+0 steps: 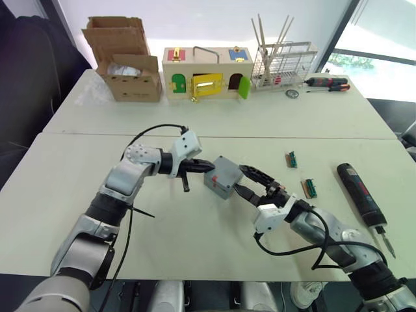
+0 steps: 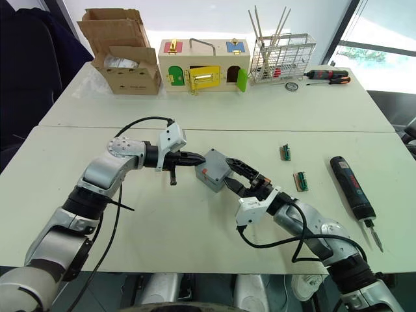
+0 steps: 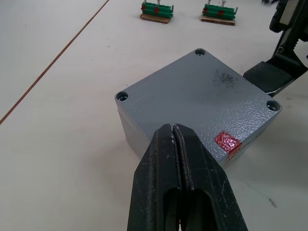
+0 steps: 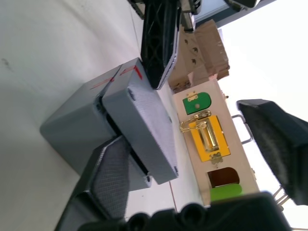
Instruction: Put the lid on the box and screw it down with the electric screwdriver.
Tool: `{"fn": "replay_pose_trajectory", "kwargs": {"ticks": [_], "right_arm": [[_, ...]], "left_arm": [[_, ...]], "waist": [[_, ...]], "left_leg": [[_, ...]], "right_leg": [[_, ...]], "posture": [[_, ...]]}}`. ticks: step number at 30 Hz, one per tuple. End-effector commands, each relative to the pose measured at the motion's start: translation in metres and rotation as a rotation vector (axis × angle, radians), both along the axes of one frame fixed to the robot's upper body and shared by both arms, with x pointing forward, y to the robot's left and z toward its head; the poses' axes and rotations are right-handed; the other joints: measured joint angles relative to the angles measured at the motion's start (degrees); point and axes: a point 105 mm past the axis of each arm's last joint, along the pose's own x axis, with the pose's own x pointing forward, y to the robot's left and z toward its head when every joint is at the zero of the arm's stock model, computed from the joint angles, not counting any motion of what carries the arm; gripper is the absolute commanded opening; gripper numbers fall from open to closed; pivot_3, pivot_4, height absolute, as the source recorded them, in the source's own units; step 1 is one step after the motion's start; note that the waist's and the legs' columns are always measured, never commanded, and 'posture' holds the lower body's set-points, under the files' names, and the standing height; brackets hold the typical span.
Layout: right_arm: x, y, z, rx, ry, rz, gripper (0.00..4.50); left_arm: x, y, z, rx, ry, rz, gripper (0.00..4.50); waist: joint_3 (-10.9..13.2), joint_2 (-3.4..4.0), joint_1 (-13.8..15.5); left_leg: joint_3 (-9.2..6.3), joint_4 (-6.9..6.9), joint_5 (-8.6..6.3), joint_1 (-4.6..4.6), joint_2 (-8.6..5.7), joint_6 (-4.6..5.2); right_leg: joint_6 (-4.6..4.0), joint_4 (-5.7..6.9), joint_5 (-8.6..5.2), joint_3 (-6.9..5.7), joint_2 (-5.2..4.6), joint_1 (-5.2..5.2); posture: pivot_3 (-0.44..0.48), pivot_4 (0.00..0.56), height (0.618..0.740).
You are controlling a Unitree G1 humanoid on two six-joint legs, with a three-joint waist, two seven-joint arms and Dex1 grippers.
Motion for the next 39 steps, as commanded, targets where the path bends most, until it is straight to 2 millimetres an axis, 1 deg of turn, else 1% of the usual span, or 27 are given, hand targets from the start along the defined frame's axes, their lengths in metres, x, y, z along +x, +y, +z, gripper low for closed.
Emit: {"fn": "replay_pose_trajectory", "kwargs": {"ticks": [1, 4, 10, 13, 15, 17, 18, 19, 20, 21, 23, 25, 26, 27, 29, 31, 32, 33, 34, 35, 36, 37, 39], "right_arm": [[-0.005, -0.003, -0.015, -0.047, 0.045, -0.001, 4.47], [-0.01, -0.004, -0.011, -0.039, 0.023, 0.007, 4.47], [-0.015, -0.007, -0.013, -0.044, 0.024, 0.006, 4.47], [-0.015, -0.012, -0.011, -0.038, 0.018, -0.011, 4.47], [-0.014, -0.019, -0.006, 0.03, 0.02, -0.051, 4.47], [-0.012, -0.027, 0.002, 0.133, 0.035, -0.101, 4.47], [-0.011, -0.029, 0.005, 0.168, 0.042, -0.116, 4.47], [-0.011, -0.03, 0.009, 0.223, 0.058, -0.124, 4.47], [-0.011, -0.03, 0.012, 0.257, 0.07, -0.127, 4.47], [-0.012, -0.031, 0.016, 0.344, 0.114, -0.136, 4.47], [-0.012, -0.032, 0.022, 0.48, 0.202, -0.149, 4.47], [-0.012, -0.033, 0.024, 0.607, 0.309, -0.163, 3.98], [-0.012, -0.034, 0.024, 0.661, 0.357, -0.171, 3.77], [-0.012, -0.033, 0.022, 0.71, 0.423, -0.178, 3.43], [-0.013, -0.03, 0.018, 0.771, 0.545, -0.172, 2.76], [-0.013, -0.028, 0.014, 0.824, 0.631, -0.181, 1.95], [-0.012, -0.029, 0.008, 0.868, 0.696, -0.2, 1.5], [-0.011, -0.03, 0.005, 0.897, 0.744, -0.214, 1.0], [-0.011, -0.03, 0.002, 0.912, 0.781, -0.221, 0.35], [-0.011, -0.03, 0.001, 0.917, 0.803, -0.224, 0.05], [-0.011, -0.03, 0.001, 0.917, 0.813, -0.226, 0.05], [-0.011, -0.03, -0.003, 0.929, 0.853, -0.241, 0.05], [-0.01, -0.027, -0.01, 0.943, 0.945, -0.253, 0.05]], "left_arm": [[0.002, 0.006, -0.026, 0.097, 0.048, 0.042, 0.0], [0.004, 0.008, -0.027, 0.104, 0.044, 0.051, 0.0], [0.005, 0.009, -0.032, 0.123, 0.041, 0.056, 0.0], [0.005, 0.008, -0.033, 0.123, 0.04, 0.055, 0.0], [0.007, 0.004, -0.02, 0.039, 0.024, 0.064, 0.0], [0.004, 0.001, 0.003, -0.086, 0.009, 0.042, 0.0], [0.002, 0.001, 0.01, -0.123, 0.004, 0.03, 0.0], [0.001, 0.002, 0.02, -0.177, 0.008, 0.029, 0.0], [0.001, 0.003, 0.026, -0.21, 0.012, 0.031, 0.0], [0.001, 0.007, 0.042, -0.285, 0.02, 0.044, 0.0], [0.004, 0.015, 0.065, -0.389, 0.024, 0.077, 0.0], [0.011, 0.026, 0.077, -0.458, 0.025, 0.147, 0.0], [0.015, 0.031, 0.079, -0.482, 0.035, 0.182, 0.0], [0.021, 0.036, 0.074, -0.481, 0.05, 0.233, 0.0], [0.031, 0.044, 0.052, -0.395, 0.063, 0.317, 0.0], [0.036, 0.045, 0.024, -0.279, 0.061, 0.351, 0.0], [0.035, 0.044, 0.007, -0.214, 0.057, 0.335, 0.0], [0.034, 0.042, -0.004, -0.173, 0.053, 0.319, 0.0], [0.033, 0.04, -0.013, -0.132, 0.046, 0.303, 0.0], [0.032, 0.039, -0.019, -0.108, 0.039, 0.292, 0.0], [0.032, 0.038, -0.021, -0.098, 0.033, 0.287, 0.0], [0.032, 0.032, -0.025, -0.098, 0.036, 0.267, 0.0], [0.031, 0.015, -0.025, -0.142, 0.053, 0.229, 0.0]], "waist": [[-0.09, 0.0, 0.06], [-0.13, 0.0, 0.11], [-0.12, 0.0, 0.04], [-0.13, 0.0, 0.16], [-0.12, 0.0, 0.23], [-0.12, -0.01, 0.15], [-0.11, -0.01, 0.04], [-0.09, -0.01, -0.01], [-0.05, 0.0, -0.07], [0.0, 0.0, -0.09], [0.05, -0.03, -0.08], [0.06, -0.02, 0.07], [0.06, -0.02, 0.09], [0.06, -0.02, 0.09], [0.06, -0.01, 0.14], [0.06, -0.01, 0.17], [0.06, -0.01, 0.17], [0.06, -0.01, 0.16], [0.06, 0.0, 0.19], [0.07, 0.0, 0.25], [0.08, -0.02, 0.26], [0.08, -0.02, 0.27], [0.08, -0.02, 0.32]], "left_leg": [[0.0, 0.0, -0.01, 0.0, 0.0, 0.01], [0.0, 0.0, -0.02, 0.0, 0.0, 0.04], [0.02, 0.0, -0.05, -0.03, 0.0, 0.08], [0.01, 0.0, -0.05, -0.03, 0.01, 0.09], [0.01, 0.0, -0.06, -0.04, 0.0, 0.11], [0.01, 0.0, -0.07, -0.06, 0.0, 0.12], [0.01, 0.01, -0.07, -0.09, 0.01, 0.12], [0.02, 0.01, -0.07, -0.11, 0.02, 0.12], [0.02, 0.01, -0.07, -0.15, 0.03, 0.12], [0.01, 0.01, -0.07, -0.2, 0.04, 0.12], [-0.03, 0.01, -0.07, -0.27, 0.06, 0.12], [-0.04, 0.01, -0.07, -0.27, 0.07, 0.12], [-0.05, 0.01, -0.07, -0.27, 0.07, 0.12], [-0.05, 0.02, -0.08, -0.26, 0.06, 0.14], [-0.05, 0.03, -0.18, -0.19, 0.04, 0.32], [-0.05, 0.03, -0.27, -0.19, 0.02, 0.46], [-0.04, 0.03, -0.27, -0.19, 0.01, 0.47], [-0.04, 0.03, -0.27, -0.19, 0.01, 0.47], [-0.02, 0.02, -0.27, -0.21, 0.01, 0.47], [-0.02, 0.02, -0.27, -0.25, 0.01, 0.46], [-0.02, 0.03, -0.27, -0.31, 0.01, 0.46], [-0.01, 0.05, -0.27, -0.34, 0.01, 0.47], [-0.01, 0.05, -0.3, -0.35, 0.01, 0.51]], "right_leg": [[-0.01, 0.0, 0.0, 0.0, 0.0, 0.01], [-0.02, -0.02, -0.01, 0.0, -0.01, 0.01], [-0.02, -0.04, -0.01, 0.01, -0.02, -0.01], [-0.03, -0.04, -0.02, 0.01, -0.02, -0.01], [-0.03, -0.05, -0.02, 0.01, -0.03, -0.01], [-0.03, -0.06, -0.02, 0.01, -0.05, -0.01], [-0.03, -0.07, -0.02, 0.01, -0.05, -0.04], [-0.02, -0.07, -0.01, 0.01, -0.05, -0.07], [-0.02, -0.06, -0.01, 0.01, -0.05, -0.12], [0.0, -0.05, 0.0, 0.01, -0.04, -0.18], [0.11, -0.04, 0.06, -0.01, -0.02, -0.24], [0.17, -0.05, 0.1, -0.01, -0.01, -0.24], [0.18, -0.06, 0.1, -0.01, -0.02, -0.22], [0.18, -0.06, 0.1, -0.01, -0.02, -0.19], [0.16, -0.07, 0.09, -0.01, -0.05, -0.11], [0.12, -0.07, 0.07, -0.01, -0.05, -0.1], [0.09, -0.07, 0.05, -0.02, -0.05, -0.12], [0.07, -0.07, 0.04, -0.02, -0.05, -0.13], [0.06, -0.07, 0.05, -0.02, -0.05, -0.15], [0.05, -0.07, 0.05, -0.02, -0.05, -0.2], [0.0, -0.07, 0.03, -0.02, -0.05, -0.25], [-0.01, -0.07, 0.02, -0.02, -0.06, -0.28], [-0.04, -0.07, 0.02, -0.02, -0.09, -0.3]], "posture": [[0.0, 0.15, 0.728], [0.0, 0.15, 0.728], [0.0, 0.15, 0.728], [0.0, 0.15, 0.728], [0.0, 0.15, 0.728], [0.0, 0.15, 0.728], [0.0, 0.15, 0.728], [0.0, 0.15, 0.728], [0.0, 0.15, 0.728], [0.0, 0.15, 0.728], [0.0, 0.15, 0.728], [0.0, 0.15, 0.728], [0.0, 0.15, 0.728], [0.0, 0.15, 0.728], [0.0, 0.15, 0.728], [0.0, 0.15, 0.728], [0.0, 0.15, 0.728], [0.0, 0.15, 0.728], [0.0, 0.15, 0.728], [0.0, 0.15, 0.728], [0.0, 0.15, 0.728], [0.0, 0.15, 0.728], [0.0, 0.15, 0.728]]}}
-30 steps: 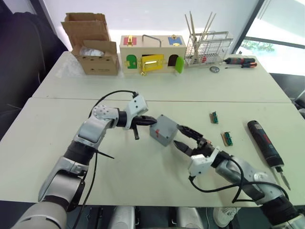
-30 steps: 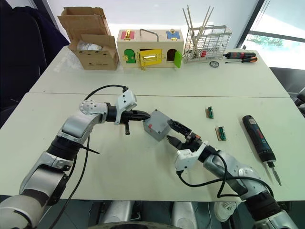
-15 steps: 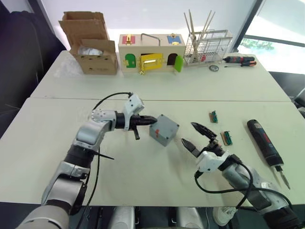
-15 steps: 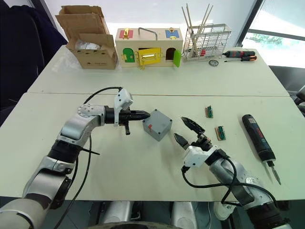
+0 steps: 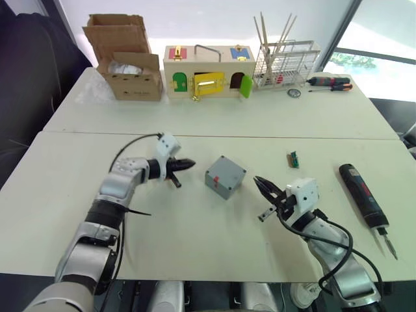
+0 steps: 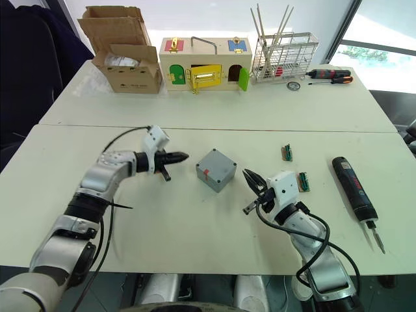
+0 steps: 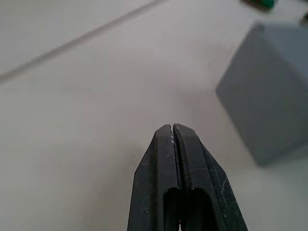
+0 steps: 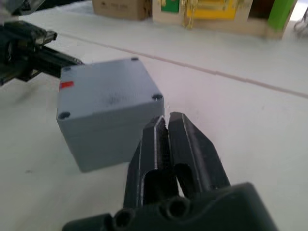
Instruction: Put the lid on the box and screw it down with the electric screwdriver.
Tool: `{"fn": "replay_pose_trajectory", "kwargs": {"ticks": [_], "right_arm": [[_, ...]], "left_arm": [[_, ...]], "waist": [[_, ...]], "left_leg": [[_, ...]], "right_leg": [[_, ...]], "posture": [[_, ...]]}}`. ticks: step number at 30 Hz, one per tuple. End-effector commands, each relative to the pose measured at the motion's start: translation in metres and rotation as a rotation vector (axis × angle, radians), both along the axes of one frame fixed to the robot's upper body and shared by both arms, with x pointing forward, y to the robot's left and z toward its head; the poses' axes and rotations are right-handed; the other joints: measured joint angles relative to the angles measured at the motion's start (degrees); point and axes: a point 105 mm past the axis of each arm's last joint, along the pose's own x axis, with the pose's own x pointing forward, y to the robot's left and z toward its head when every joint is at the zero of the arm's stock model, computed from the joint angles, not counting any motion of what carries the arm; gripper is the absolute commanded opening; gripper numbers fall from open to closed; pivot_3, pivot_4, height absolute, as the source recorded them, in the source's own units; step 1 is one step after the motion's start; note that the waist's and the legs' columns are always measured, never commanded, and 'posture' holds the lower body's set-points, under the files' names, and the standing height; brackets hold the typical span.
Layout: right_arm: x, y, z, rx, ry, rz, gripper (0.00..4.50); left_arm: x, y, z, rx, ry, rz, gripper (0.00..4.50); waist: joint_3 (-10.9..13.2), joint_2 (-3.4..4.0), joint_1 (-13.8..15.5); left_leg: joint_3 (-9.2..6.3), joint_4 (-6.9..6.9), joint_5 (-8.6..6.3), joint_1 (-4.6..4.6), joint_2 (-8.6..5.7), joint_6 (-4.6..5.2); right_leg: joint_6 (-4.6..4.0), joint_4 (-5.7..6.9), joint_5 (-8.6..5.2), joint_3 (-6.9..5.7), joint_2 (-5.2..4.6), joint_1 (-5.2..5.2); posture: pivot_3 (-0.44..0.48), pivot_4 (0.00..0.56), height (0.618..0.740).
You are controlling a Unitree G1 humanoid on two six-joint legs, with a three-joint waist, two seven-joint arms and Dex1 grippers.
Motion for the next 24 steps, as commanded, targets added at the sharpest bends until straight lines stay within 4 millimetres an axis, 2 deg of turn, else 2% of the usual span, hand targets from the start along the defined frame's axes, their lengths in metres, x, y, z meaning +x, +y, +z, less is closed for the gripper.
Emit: {"fn": "replay_pose_trajectory", "kwargs": {"ticks": [1, 8, 14, 24], "right_arm": [[-0.001, 0.005, 0.004, 0.061, 0.068, 0.034, 0.05], [0.006, 0.016, -0.005, 0.072, 0.151, 0.069, 0.05], [0.017, 0.028, -0.002, 0.113, 0.161, 0.097, 0.05], [0.035, 0.027, -0.001, 0.105, 0.15, 0.084, 0.05]], "left_arm": [[0.002, -0.028, 0.02, -0.057, -0.08, -0.084, 0.0], [-0.015, -0.04, 0.018, -0.06, -0.081, -0.145, 0.0], [-0.032, -0.042, 0.014, -0.051, -0.065, -0.163, 0.0], [-0.05, -0.049, 0.014, -0.068, -0.045, -0.155, 0.0]], "waist": [[0.0, 0.0, 0.05], [0.02, 0.05, -0.52], [0.03, 0.06, -0.15], [0.04, 0.09, -0.13]], "left_leg": [[-0.01, 0.0, -0.03, 0.0, 0.0, 0.05], [0.02, -0.04, -0.11, 0.0, 0.03, 0.18], [0.02, -0.02, -0.11, 0.0, 0.02, 0.18], [0.02, -0.02, -0.11, -0.01, 0.01, 0.18]], "right_leg": [[0.0, 0.0, 0.0, -0.01, -0.01, 0.0], [0.07, 0.03, 0.04, 0.0, 0.0, -0.09], [0.03, 0.02, 0.02, 0.0, -0.02, -0.07], [0.01, 0.03, 0.01, 0.0, -0.03, -0.06]], "posture": [[0.0, 0.15, 0.728], [0.0, 0.15, 0.728], [0.0, 0.15, 0.728], [0.0, 0.15, 0.728]]}}
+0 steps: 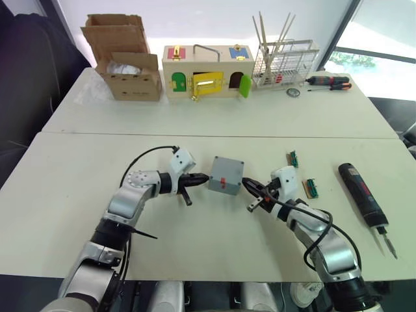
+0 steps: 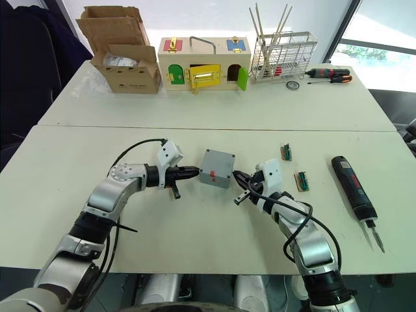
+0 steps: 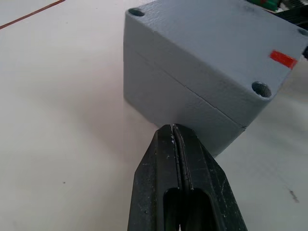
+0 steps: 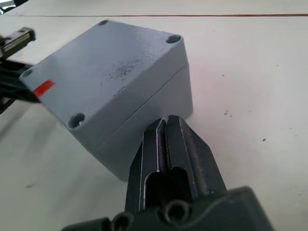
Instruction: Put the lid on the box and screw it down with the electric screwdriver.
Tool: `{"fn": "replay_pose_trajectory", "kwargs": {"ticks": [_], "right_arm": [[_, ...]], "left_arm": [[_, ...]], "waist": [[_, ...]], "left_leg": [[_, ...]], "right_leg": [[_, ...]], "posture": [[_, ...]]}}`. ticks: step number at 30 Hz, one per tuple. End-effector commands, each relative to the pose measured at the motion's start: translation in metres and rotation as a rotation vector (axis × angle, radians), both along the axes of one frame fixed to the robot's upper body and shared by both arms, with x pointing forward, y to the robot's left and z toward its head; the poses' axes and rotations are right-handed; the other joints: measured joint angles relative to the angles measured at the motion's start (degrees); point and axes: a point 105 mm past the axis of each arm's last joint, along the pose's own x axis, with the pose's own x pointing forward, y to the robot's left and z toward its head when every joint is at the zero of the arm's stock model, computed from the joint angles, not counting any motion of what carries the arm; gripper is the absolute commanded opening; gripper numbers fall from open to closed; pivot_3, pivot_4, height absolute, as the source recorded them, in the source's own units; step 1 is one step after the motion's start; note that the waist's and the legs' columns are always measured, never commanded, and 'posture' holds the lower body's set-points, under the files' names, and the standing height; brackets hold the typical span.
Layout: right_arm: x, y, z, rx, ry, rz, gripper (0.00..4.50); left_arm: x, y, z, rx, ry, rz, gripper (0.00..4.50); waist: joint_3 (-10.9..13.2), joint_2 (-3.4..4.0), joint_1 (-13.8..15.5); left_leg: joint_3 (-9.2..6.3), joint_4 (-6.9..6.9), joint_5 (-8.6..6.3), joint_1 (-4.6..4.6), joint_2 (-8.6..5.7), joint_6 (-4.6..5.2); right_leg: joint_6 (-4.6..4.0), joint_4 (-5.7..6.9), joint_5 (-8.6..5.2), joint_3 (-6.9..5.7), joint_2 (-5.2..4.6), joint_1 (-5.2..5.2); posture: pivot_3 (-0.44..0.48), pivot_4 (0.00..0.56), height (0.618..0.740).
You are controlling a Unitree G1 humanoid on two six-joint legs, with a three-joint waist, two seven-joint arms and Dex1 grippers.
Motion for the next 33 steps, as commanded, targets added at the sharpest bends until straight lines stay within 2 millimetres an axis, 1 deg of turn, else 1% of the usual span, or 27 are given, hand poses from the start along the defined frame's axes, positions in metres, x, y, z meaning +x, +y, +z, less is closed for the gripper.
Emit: {"fn": "replay_pose_trajectory", "kwargs": {"ticks": [1, 6, 9, 13, 14, 15, 16, 17, 19, 21, 22, 24, 26, 27, 28, 30, 31, 32, 33], "right_arm": [[0.0, 0.01, 0.012, 0.016, -0.053, 0.046, 0.05], [0.003, 0.005, 0.007, 0.0, -0.047, 0.033, 0.05], [0.0, 0.005, 0.004, 0.006, -0.04, 0.034, 0.05], [-0.009, 0.001, 0.004, 0.013, -0.038, 0.012, 0.05], [-0.012, -0.004, 0.008, 0.017, -0.046, 0.002, 0.05], [-0.016, -0.015, 0.016, 0.024, -0.06, -0.026, 0.05], [-0.021, -0.026, 0.021, 0.028, -0.069, -0.045, 0.05], [-0.028, -0.034, 0.029, 0.034, -0.079, -0.06, 0.05], [-0.04, -0.043, 0.043, 0.049, -0.087, -0.055, 0.05], [-0.051, -0.055, 0.052, 0.051, -0.08, -0.061, 0.05], [-0.056, -0.064, 0.052, 0.046, -0.071, -0.077, 0.28], [-0.065, -0.078, 0.05, 0.0, -0.059, -0.115, 0.84], [-0.07, -0.091, 0.05, -0.016, -0.056, -0.186, 1.83], [-0.071, -0.097, 0.051, -0.007, -0.054, -0.22, 2.52], [-0.071, -0.1, 0.052, 0.001, -0.055, -0.247, 2.87], [-0.072, -0.105, 0.054, 0.009, -0.055, -0.285, 3.82], [-0.072, -0.108, 0.055, 0.011, -0.054, -0.3, 4.21], [-0.075, -0.112, 0.056, 0.011, -0.052, -0.31, 4.48], [-0.076, -0.119, 0.053, 0.027, -0.029, -0.351, 4.48]], "left_arm": [[-0.008, -0.014, 0.013, -0.036, -0.034, -0.05, 0.0], [-0.01, -0.011, 0.012, -0.023, -0.029, -0.051, 0.0], [-0.006, 0.0, 0.012, -0.002, -0.038, -0.021, 0.0], [-0.002, 0.023, 0.018, 0.017, -0.06, 0.043, 0.0], [0.001, 0.031, 0.026, 0.002, -0.067, 0.081, 0.0], [0.004, 0.039, 0.04, -0.043, -0.082, 0.12, 0.0], [0.003, 0.042, 0.049, -0.077, -0.094, 0.143, 0.0], [-0.002, 0.045, 0.058, -0.101, -0.101, 0.131, 0.0], [-0.017, 0.041, 0.065, -0.086, -0.111, 0.066, 0.0], [-0.034, 0.028, 0.07, -0.051, -0.135, -0.031, 0.0], [-0.044, 0.019, 0.072, -0.052, -0.141, -0.076, 0.0], [-0.062, 0.008, 0.08, -0.077, -0.138, -0.156, 0.0], [-0.081, 0.0, 0.086, -0.098, -0.122, -0.244, 0.0], [-0.09, -0.003, 0.087, -0.1, -0.109, -0.286, 0.0], [-0.095, -0.004, 0.086, -0.095, -0.097, -0.312, 0.0], [-0.101, -0.005, 0.083, -0.072, -0.087, -0.342, 0.0], [-0.104, -0.007, 0.081, -0.063, -0.083, -0.353, 0.0], [-0.107, -0.009, 0.081, -0.059, -0.081, -0.363, 0.0], [-0.112, -0.012, 0.079, -0.055, -0.067, -0.388, 0.0]], "waist": [[0.0, 0.0, 0.01], [0.01, 0.01, -0.03], [0.01, 0.02, -0.11], [0.03, 0.05, -0.28], [0.04, 0.06, -0.3], [0.06, 0.1, -0.23], [0.1, 0.15, 0.01], [0.1, 0.15, 0.07], [0.11, 0.16, 0.04], [0.1, 0.17, 0.02], [0.11, 0.17, 0.13], [0.11, 0.17, 0.2], [0.11, 0.18, 0.08], [0.12, 0.2, 0.05], [0.13, 0.26, -0.11], [0.12, 0.36, -0.23], [0.12, 0.39, -0.09], [0.14, 0.42, -0.01], [0.15, 0.43, 0.17]], "left_leg": [[0.0, 0.0, 0.0, 0.0, 0.0, 0.0], [0.01, 0.0, 0.0, 0.0, 0.0, 0.0], [0.01, 0.0, 0.0, 0.0, 0.0, 0.0], [0.0, -0.03, 0.0, 0.0, 0.02, -0.01], [0.0, -0.04, 0.0, 0.0, 0.02, -0.01], [0.01, -0.04, 0.0, 0.0, 0.03, -0.01], [0.0, -0.03, 0.0, -0.04, 0.03, -0.02], [-0.01, -0.03, 0.0, -0.08, 0.02, -0.02], [-0.01, -0.02, -0.01, -0.09, -0.01, -0.02], [0.0, -0.02, -0.02, -0.06, -0.02, -0.02], [0.0, -0.02, -0.02, -0.06, -0.02, -0.02], [-0.05, -0.02, -0.02, -0.04, -0.02, -0.03], [-0.05, -0.03, -0.03, -0.04, -0.02, -0.03], [-0.05, -0.03, -0.03, -0.04, 0.0, -0.03], [-0.04, -0.03, -0.02, -0.04, 0.0, -0.03], [-0.02, -0.03, -0.02, -0.02, 0.0, -0.03], [-0.02, -0.03, -0.02, -0.02, 0.01, -0.03], [-0.03, -0.04, -0.02, -0.02, 0.02, -0.03], [-0.03, -0.05, -0.02, -0.02, 0.02, -0.03]], "right_leg": [[0.0, 0.0, 0.0, 0.0, 0.0, 0.0], [0.01, 0.0, 0.0, 0.0, 0.0, 0.0], [0.0, -0.01, 0.0, 0.0, 0.0, -0.01], [-0.01, 0.0, 0.0, 0.0, 0.01, -0.03], [-0.01, 0.0, -0.01, 0.0, 0.01, -0.04], [-0.01, 0.0, -0.01, 0.0, 0.01, -0.04], [-0.01, 0.0, -0.01, 0.01, 0.0, -0.07], [-0.01, 0.0, 0.0, 0.01, -0.02, -0.1], [0.0, -0.03, 0.0, 0.01, -0.07, -0.08], [0.0, -0.04, 0.0, 0.02, -0.09, -0.03], [-0.02, -0.05, -0.01, 0.01, -0.09, -0.03], [-0.04, -0.05, -0.02, -0.01, -0.08, 0.01], [-0.06, -0.05, -0.04, -0.01, -0.08, 0.01], [-0.07, -0.05, -0.04, -0.01, -0.06, 0.0], [-0.07, -0.05, -0.04, 0.0, -0.07, 0.0], [-0.09, -0.05, -0.05, 0.02, -0.05, -0.02], [-0.12, -0.05, -0.07, 0.02, -0.03, -0.03], [-0.18, -0.05, -0.1, 0.02, -0.01, -0.04], [-0.2, -0.05, -0.11, 0.02, 0.0, -0.05]], "posture": [[0.0, 0.15, 0.728], [0.0, 0.15, 0.728], [0.0, 0.15, 0.728], [0.0, 0.15, 0.728], [0.0, 0.15, 0.728], [0.0, 0.15, 0.728], [0.0, 0.15, 0.728], [0.0, 0.15, 0.728], [0.0, 0.15, 0.728], [0.0, 0.15, 0.728], [0.0, 0.15, 0.728], [0.0, 0.15, 0.728], [0.0, 0.15, 0.728], [0.0, 0.15, 0.728], [0.0, 0.15, 0.728], [0.0, 0.15, 0.728], [0.0, 0.15, 0.728], [0.0, 0.15, 0.728], [0.0, 0.15, 0.728]]}}
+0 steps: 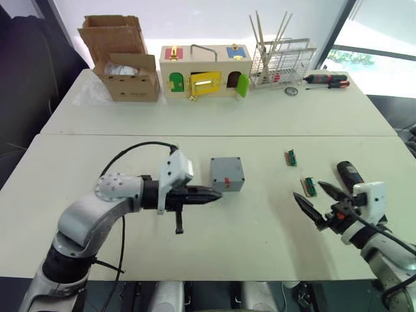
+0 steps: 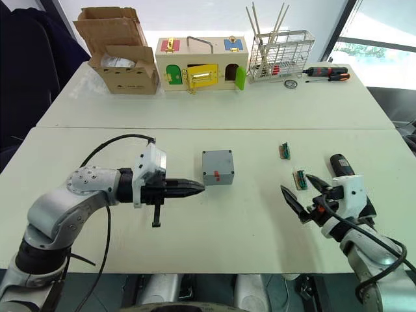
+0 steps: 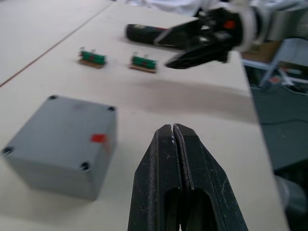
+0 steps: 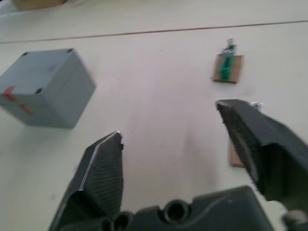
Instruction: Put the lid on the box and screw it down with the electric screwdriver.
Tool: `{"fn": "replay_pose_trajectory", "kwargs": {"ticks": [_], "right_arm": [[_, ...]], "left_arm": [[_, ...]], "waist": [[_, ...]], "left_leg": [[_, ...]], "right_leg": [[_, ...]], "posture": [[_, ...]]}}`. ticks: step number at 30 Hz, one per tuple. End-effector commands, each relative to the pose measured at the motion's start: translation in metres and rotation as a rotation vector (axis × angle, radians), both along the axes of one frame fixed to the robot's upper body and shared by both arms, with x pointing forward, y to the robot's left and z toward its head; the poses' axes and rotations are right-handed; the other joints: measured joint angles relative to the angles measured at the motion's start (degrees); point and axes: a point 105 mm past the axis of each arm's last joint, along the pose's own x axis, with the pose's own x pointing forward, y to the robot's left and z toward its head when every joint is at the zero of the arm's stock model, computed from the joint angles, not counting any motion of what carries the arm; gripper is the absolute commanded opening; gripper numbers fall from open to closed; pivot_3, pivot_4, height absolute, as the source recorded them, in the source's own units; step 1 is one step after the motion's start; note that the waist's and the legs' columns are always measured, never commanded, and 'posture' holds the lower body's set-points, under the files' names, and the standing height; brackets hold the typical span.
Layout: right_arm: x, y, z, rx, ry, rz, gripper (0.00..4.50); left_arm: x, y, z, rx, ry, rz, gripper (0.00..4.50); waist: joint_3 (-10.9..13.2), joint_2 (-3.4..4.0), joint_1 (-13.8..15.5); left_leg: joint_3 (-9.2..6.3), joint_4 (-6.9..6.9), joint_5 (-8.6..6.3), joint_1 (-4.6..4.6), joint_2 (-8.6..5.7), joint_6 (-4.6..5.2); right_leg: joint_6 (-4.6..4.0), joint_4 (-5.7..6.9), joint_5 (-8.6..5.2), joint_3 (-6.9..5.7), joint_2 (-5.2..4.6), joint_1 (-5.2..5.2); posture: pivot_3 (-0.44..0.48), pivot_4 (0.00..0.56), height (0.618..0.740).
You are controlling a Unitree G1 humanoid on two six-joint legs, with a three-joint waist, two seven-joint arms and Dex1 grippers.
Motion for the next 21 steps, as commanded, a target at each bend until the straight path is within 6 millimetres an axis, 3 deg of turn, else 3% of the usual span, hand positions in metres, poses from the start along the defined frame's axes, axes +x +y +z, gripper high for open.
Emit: {"fn": "replay_pose_trajectory", "kwargs": {"ticks": [1, 5, 10, 14, 21], "right_arm": [[-0.007, -0.012, 0.01, 0.036, -0.015, -0.075, 4.48], [-0.007, -0.018, 0.001, 0.082, 0.034, -0.114, 4.48], [0.002, -0.024, -0.006, 0.116, 0.057, -0.137, 3.23], [0.012, -0.03, -0.008, 0.14, 0.051, -0.167, 1.7], [0.018, -0.035, -0.016, 0.126, 0.078, -0.174, 1.7]], "left_arm": [[-0.018, -0.009, 0.0, 0.01, 0.003, -0.083, 0.0], [-0.018, -0.01, -0.001, 0.007, 0.016, -0.092, 0.0], [-0.006, -0.01, -0.001, -0.008, 0.016, -0.053, 0.0], [-0.007, -0.011, -0.002, -0.007, 0.016, -0.056, 0.0], [-0.006, -0.013, -0.003, -0.009, 0.011, -0.046, 0.0]], "waist": [[0.02, -0.01, 0.32], [0.02, -0.01, 0.12], [0.03, 0.01, 0.07], [0.04, 0.02, 0.14], [0.04, 0.03, 0.07]], "left_leg": [[-0.01, -0.01, 0.0, -0.01, 0.0, 0.0], [0.0, 0.01, 0.0, -0.03, -0.03, 0.01], [0.0, 0.0, 0.0, -0.02, -0.02, 0.01], [0.01, -0.02, 0.0, -0.04, -0.03, 0.01], [0.01, -0.02, 0.0, -0.04, -0.02, 0.02]], "right_leg": [[0.0, 0.0, 0.0, 0.0, 0.0, 0.0], [-0.01, -0.07, -0.01, 0.01, -0.01, 0.04], [-0.03, -0.07, -0.02, 0.02, 0.01, 0.0], [-0.03, -0.08, -0.02, 0.02, 0.02, -0.01], [-0.03, -0.07, -0.02, 0.02, 0.02, -0.01]], "posture": [[0.0, 0.15, 0.728], [0.0, 0.15, 0.728], [0.0, 0.15, 0.728], [0.0, 0.15, 0.728], [0.0, 0.15, 0.728]]}}
